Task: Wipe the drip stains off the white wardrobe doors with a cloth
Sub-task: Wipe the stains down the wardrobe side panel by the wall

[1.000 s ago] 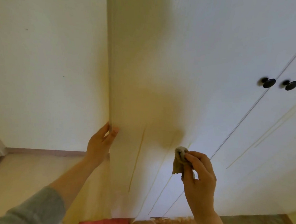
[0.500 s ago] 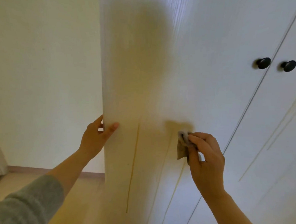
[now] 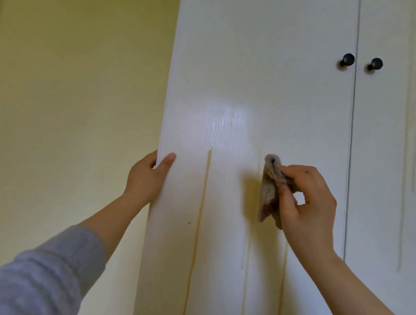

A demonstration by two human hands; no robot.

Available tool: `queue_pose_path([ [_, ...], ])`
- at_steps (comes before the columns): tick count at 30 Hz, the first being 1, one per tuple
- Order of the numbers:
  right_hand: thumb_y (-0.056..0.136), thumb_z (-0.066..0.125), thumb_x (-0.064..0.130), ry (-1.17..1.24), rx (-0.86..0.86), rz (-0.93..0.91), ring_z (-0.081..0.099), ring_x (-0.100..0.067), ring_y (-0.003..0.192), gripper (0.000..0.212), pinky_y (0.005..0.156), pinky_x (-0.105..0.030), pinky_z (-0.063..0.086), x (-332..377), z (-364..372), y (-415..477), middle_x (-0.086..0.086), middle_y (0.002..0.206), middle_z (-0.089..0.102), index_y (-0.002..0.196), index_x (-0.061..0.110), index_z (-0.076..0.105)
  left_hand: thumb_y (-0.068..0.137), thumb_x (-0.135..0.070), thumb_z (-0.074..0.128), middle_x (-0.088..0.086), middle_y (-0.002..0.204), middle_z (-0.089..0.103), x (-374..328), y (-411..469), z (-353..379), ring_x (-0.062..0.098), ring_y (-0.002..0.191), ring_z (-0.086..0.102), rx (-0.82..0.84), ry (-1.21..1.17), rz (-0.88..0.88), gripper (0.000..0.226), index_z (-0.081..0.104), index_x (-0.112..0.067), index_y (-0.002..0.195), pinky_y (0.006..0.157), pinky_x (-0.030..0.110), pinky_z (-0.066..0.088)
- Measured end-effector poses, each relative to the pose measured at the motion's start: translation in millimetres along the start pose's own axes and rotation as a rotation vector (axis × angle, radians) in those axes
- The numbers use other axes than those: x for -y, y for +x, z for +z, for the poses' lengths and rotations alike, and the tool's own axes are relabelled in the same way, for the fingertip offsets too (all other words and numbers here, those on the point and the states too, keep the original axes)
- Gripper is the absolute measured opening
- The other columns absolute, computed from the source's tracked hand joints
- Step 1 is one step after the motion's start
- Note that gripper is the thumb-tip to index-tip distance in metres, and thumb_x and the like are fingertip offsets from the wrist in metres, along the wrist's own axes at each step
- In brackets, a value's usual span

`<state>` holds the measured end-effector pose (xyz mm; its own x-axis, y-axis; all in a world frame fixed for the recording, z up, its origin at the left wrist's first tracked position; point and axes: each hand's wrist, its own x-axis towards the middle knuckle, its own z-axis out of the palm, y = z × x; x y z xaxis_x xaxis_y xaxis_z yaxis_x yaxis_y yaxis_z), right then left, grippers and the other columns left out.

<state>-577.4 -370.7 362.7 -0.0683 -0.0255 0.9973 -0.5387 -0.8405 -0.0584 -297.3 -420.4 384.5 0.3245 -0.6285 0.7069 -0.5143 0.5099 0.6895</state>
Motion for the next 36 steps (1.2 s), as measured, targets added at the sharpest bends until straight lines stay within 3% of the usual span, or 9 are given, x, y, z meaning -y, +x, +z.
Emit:
queue_pose_path([
  [3,0.091,0.059,-0.002,0.023,0.012,0.043,0.061,-0.011,0.091,0.028,0.064,-0.039,0.052,-2,-9,-23,0.018,0.097,0.060,0.106,0.019,0.070,0.102,-0.048,0.042,-0.011,0.109,0.067,26,-26,9,0.009,0.094,0.060,-0.015,-0.084,0.050,0.036,0.062,-0.030,0.125,0.067,0.014,0.036],
  [5,0.091,0.060,0.001,0.061,0.016,0.097,0.061,-0.010,0.093,0.030,0.064,-0.044,0.054,3,-11,-17,0.019,0.097,0.062,0.105,0.026,0.069,0.104,-0.044,0.037,-0.018,0.111,0.064,33,-38,11,0.009,0.101,0.056,-0.036,-0.110,0.046,0.036,0.058,-0.032,0.131,0.071,0.012,0.036],
  [9,0.092,0.060,0.007,0.045,0.039,0.078,0.060,-0.004,0.093,0.034,0.075,-0.038,0.055,21,2,17,0.024,0.093,0.062,0.105,0.038,0.064,0.106,-0.041,0.032,-0.021,0.121,0.059,30,-36,6,0.005,0.112,0.052,-0.043,-0.136,0.066,0.038,0.056,-0.034,0.136,0.077,0.005,0.033],
  [18,0.091,0.061,0.005,-0.018,0.112,-0.042,0.061,-0.010,0.084,0.028,0.077,-0.038,0.052,25,40,23,0.019,0.085,0.063,0.098,0.030,0.068,0.104,-0.036,0.036,-0.021,0.133,0.051,44,-47,29,-0.008,0.119,0.044,-0.159,-0.325,0.124,0.044,0.046,-0.025,0.146,0.084,-0.009,0.029],
  [23,0.094,0.056,0.008,-0.071,0.066,-0.148,0.060,-0.015,0.090,0.018,0.083,-0.025,0.045,31,75,81,0.011,0.087,0.062,0.102,0.014,0.072,0.095,-0.051,0.035,-0.020,0.133,0.053,52,-46,36,-0.010,0.120,0.047,-0.206,-0.403,0.133,0.058,0.049,-0.023,0.145,0.095,-0.003,0.033],
  [26,0.094,0.048,0.013,-0.123,0.112,-0.259,0.058,-0.023,0.096,0.028,0.079,-0.010,0.034,35,107,106,-0.001,0.099,0.067,0.108,0.011,0.071,0.093,-0.053,0.036,-0.027,0.126,0.056,53,-46,37,-0.017,0.112,0.050,-0.208,-0.431,0.138,0.059,0.051,-0.025,0.143,0.105,0.014,0.040],
  [29,0.094,0.034,0.034,-0.172,0.135,-0.348,0.054,-0.022,0.095,0.047,0.075,-0.018,0.035,40,140,130,-0.006,0.099,0.066,0.107,0.010,0.072,0.091,-0.055,0.037,-0.027,0.126,0.057,53,-44,36,-0.013,0.115,0.053,-0.211,-0.446,0.134,0.061,0.052,-0.026,0.142,0.107,0.018,0.042],
  [32,0.094,0.050,0.018,-0.200,0.074,-0.338,0.054,-0.025,0.095,0.027,0.078,-0.037,0.048,29,171,134,-0.006,0.100,0.065,0.108,0.011,0.072,0.090,-0.057,0.037,-0.020,0.133,0.058,56,-44,36,-0.008,0.121,0.053,-0.211,-0.449,0.142,0.063,0.052,-0.026,0.143,0.107,0.019,0.043],
  [36,0.088,0.056,0.005,-0.146,0.094,-0.339,0.051,-0.021,0.101,0.028,0.087,-0.021,0.035,20,182,114,-0.007,0.107,0.064,0.110,0.012,0.073,0.092,-0.056,0.037,-0.015,0.139,0.057,58,-42,35,-0.003,0.128,0.050,-0.211,-0.437,0.149,0.062,0.051,-0.026,0.144,0.111,0.028,0.042],
])
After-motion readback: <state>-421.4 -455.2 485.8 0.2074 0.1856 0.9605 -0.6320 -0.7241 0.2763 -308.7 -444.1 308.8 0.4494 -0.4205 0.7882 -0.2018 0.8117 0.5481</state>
